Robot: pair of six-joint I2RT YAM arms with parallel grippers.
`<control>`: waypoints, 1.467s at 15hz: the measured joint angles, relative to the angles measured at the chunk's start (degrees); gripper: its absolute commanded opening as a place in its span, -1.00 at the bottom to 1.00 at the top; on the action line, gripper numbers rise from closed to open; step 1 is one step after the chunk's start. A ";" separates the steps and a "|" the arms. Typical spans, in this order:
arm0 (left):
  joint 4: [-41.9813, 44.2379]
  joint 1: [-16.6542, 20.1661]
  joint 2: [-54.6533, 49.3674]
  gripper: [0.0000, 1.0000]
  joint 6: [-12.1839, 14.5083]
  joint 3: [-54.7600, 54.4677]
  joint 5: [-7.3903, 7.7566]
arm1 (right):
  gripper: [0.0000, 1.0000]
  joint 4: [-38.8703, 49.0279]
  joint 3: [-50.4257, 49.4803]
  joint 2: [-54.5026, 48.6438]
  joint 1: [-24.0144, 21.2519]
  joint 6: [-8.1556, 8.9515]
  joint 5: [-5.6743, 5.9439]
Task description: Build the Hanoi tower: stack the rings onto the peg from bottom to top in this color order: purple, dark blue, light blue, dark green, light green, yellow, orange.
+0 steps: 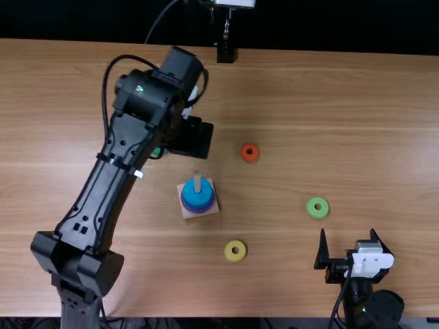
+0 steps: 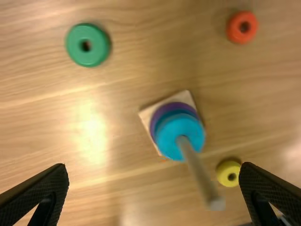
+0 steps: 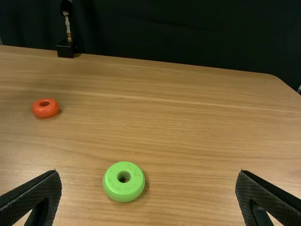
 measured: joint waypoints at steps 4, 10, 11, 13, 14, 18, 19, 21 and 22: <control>19.76 3.30 -2.58 1.00 0.55 -18.34 0.11 | 1.00 0.04 0.00 0.00 0.00 0.00 0.00; 36.06 5.44 -2.89 1.00 7.93 -32.76 0.00 | 1.00 -0.02 0.00 0.00 0.00 0.00 0.00; 36.02 6.27 -2.89 1.00 9.40 -32.76 -0.07 | 1.00 0.00 0.00 0.00 0.00 0.00 -0.02; 35.85 7.72 -2.86 1.00 11.32 -32.76 -0.26 | 1.00 0.00 0.00 0.00 0.00 0.00 -0.02; 35.82 7.80 -2.69 1.00 11.82 -32.76 -0.31 | 1.00 0.00 0.00 0.00 0.00 0.00 -0.02; 35.06 7.80 3.34 1.00 12.31 -32.35 -0.24 | 1.00 0.02 0.00 0.00 0.00 0.00 -0.02; 34.53 7.80 4.90 1.00 12.33 -31.93 -0.22 | 1.00 0.02 0.00 0.00 0.02 0.00 -0.02; 33.90 7.82 6.60 1.00 12.76 -30.25 -0.24 | 1.00 0.02 0.00 0.00 0.00 0.02 -0.04; 33.97 7.82 6.91 1.00 12.83 -29.38 -0.28 | 1.00 0.02 0.00 0.00 0.02 0.00 -0.04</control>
